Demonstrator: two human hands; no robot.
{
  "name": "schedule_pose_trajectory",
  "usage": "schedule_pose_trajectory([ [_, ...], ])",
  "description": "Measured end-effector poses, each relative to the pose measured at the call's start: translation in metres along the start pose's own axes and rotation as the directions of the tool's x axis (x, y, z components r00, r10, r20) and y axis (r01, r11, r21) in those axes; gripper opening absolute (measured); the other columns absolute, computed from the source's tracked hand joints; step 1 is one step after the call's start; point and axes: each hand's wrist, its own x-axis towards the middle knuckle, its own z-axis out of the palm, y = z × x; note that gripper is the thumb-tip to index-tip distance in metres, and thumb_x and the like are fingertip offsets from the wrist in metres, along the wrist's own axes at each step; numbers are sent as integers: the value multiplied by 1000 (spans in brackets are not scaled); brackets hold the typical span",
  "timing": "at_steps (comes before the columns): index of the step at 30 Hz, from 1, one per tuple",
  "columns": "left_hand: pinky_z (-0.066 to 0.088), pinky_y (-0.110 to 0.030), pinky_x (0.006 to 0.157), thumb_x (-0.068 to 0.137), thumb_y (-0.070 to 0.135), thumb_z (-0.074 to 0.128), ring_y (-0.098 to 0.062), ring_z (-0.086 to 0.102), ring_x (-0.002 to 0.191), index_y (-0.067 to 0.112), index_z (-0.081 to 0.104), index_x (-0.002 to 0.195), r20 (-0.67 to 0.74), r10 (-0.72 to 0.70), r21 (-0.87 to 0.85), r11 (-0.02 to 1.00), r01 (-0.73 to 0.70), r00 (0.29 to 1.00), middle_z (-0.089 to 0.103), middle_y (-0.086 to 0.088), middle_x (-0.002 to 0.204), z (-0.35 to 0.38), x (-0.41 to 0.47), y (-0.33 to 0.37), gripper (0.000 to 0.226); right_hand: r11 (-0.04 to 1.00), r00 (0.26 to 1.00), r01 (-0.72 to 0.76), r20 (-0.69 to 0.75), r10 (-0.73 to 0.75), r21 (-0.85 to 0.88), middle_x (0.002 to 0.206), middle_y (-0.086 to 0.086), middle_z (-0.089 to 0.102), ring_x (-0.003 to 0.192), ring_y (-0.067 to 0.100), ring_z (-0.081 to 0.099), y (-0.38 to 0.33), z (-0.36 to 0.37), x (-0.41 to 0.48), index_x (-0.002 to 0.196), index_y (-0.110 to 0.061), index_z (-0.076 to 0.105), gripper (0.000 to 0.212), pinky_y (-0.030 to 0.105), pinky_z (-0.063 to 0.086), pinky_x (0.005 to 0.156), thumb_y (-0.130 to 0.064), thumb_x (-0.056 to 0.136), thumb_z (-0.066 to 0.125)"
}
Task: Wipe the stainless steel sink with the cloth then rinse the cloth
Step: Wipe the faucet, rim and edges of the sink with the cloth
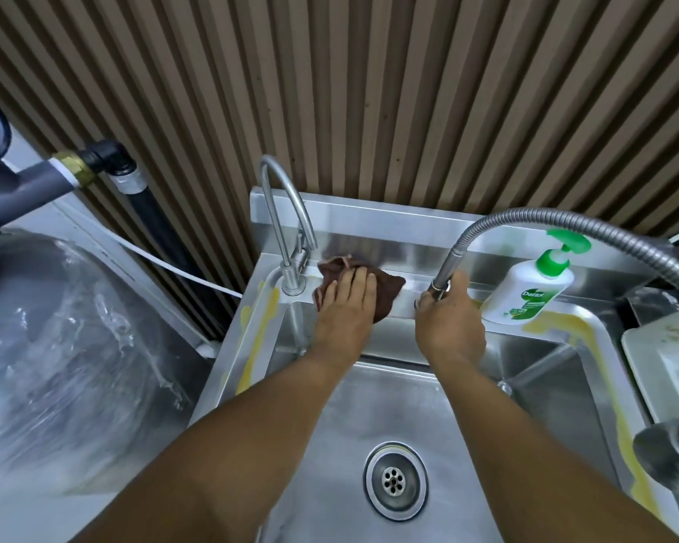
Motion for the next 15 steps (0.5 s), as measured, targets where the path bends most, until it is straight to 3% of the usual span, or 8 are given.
schedule_pose_trajectory([
  [4, 16, -46, 122, 96, -2, 44, -39, 9, 153, -4, 3, 156, 80, -225, 36, 974, 223, 971, 8, -24, 165, -12, -1, -13, 73, 1000, 999, 27, 16, -28, 5, 89, 0, 57, 76, 31, 51, 2, -4, 1, 101, -26, 42, 11, 35, 38, 69, -29, 101, 53],
  [10, 7, -51, 123, 102, 1, 31, -48, -1, 151, -11, -6, 153, 235, -420, -64, 894, 445, 877, -6, -35, 162, -18, 23, 20, 64, 997, 998, 63, 20, -64, 37, 94, 2, 63, 78, 30, 57, 6, -2, 3, 101, -26, 43, 8, 37, 43, 68, -27, 101, 51],
  [12, 9, -53, 123, 102, -1, 29, -52, 0, 150, -12, -5, 152, 238, -415, -74, 894, 442, 878, -5, -37, 161, -21, 26, 35, 62, 997, 997, 71, 17, -71, 36, 96, 3, 63, 79, 30, 55, 6, 0, 4, 101, -25, 43, 9, 37, 42, 68, -27, 101, 51],
  [15, 7, -52, 122, 103, 1, 31, -51, -2, 150, -7, 0, 155, 225, -260, -105, 952, 288, 939, -5, -32, 163, -18, 16, 63, 62, 997, 998, 64, 16, -64, 33, 98, 4, 63, 80, 30, 54, 6, -1, 4, 98, -27, 40, 11, 38, 42, 69, -28, 100, 51],
])
